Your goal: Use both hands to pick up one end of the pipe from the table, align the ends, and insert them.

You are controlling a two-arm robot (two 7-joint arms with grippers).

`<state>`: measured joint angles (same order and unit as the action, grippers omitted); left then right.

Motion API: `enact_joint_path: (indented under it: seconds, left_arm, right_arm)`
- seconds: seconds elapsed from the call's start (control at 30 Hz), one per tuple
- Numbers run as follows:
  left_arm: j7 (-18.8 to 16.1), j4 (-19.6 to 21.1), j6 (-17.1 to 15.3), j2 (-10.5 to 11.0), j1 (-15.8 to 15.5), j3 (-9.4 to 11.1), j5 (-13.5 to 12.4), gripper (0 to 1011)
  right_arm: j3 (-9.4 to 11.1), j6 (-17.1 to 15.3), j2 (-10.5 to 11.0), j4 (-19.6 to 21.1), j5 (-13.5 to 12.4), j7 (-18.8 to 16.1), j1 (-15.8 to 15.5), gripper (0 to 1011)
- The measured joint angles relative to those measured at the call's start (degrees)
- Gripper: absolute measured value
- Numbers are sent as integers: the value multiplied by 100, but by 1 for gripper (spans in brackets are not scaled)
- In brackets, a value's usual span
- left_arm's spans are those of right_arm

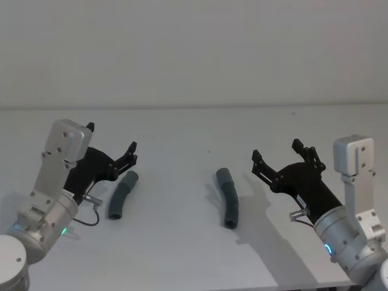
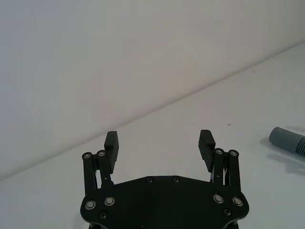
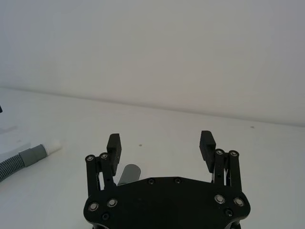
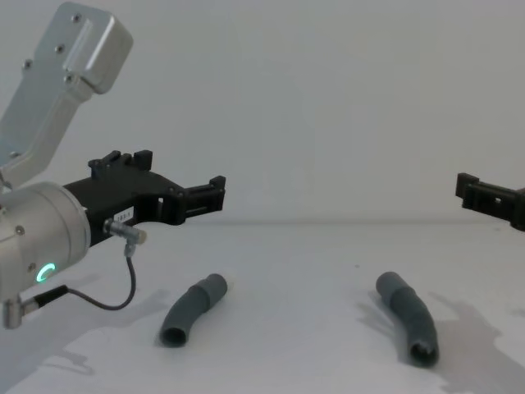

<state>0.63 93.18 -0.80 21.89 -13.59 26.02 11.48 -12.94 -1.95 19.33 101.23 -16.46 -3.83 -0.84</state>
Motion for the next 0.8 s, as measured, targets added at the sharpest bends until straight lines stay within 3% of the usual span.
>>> enact_joint_path:
  seconds: [0.8]
  left_arm:
    - [0,0,0,0,0,0,0,1001]
  right_arm:
    - [0,0,0,0,0,0,0,1002]
